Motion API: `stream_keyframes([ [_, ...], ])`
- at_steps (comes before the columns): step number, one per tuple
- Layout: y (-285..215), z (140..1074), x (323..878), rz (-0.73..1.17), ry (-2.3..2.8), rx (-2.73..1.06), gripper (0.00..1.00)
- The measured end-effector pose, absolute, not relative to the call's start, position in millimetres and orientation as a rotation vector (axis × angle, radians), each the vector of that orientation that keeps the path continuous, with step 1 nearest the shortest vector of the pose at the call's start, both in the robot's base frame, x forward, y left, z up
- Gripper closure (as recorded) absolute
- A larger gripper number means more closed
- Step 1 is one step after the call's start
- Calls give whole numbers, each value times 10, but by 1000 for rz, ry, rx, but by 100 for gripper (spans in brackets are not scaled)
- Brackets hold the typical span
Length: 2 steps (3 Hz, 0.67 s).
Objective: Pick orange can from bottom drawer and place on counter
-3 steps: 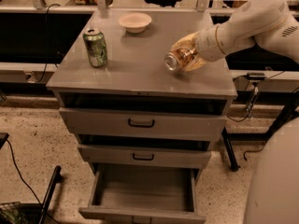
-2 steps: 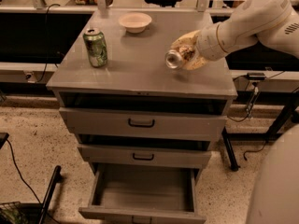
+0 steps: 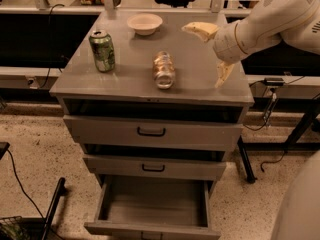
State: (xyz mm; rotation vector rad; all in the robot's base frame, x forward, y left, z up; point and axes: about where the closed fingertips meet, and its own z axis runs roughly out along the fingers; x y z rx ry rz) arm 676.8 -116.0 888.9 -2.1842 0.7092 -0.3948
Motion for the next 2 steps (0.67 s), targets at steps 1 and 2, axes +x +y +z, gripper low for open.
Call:
stream_keyframes([
  [1,-1233,8978,6732,-420,736,-2183,0],
  [2,-1477,9245,6650,-483,787,-2116,0],
])
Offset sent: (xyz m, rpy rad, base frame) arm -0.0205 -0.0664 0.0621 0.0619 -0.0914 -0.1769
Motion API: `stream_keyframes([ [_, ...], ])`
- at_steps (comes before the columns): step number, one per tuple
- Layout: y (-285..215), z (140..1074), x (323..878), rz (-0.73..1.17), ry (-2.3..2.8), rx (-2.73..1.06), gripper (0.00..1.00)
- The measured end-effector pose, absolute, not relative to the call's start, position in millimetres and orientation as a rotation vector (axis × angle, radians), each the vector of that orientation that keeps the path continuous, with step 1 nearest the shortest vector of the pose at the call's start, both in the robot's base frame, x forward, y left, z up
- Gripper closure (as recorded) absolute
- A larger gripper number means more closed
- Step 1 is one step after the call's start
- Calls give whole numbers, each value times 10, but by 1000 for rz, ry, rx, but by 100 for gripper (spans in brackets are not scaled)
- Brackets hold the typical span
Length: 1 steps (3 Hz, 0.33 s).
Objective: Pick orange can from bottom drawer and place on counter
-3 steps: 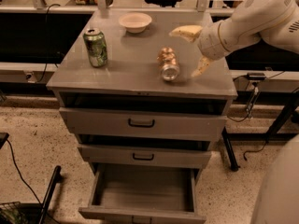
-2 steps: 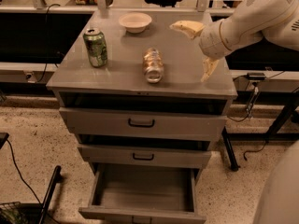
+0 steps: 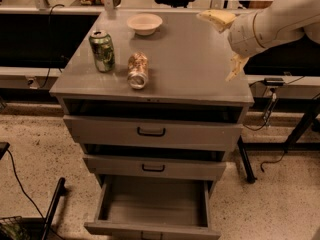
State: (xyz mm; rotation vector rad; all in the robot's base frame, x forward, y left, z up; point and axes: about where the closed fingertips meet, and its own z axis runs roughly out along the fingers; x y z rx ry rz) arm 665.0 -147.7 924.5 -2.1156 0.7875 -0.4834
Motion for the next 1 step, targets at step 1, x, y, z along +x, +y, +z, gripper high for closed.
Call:
stream_keyframes([
  [1,-1477,9245,6650,-483,787,-2116,0],
])
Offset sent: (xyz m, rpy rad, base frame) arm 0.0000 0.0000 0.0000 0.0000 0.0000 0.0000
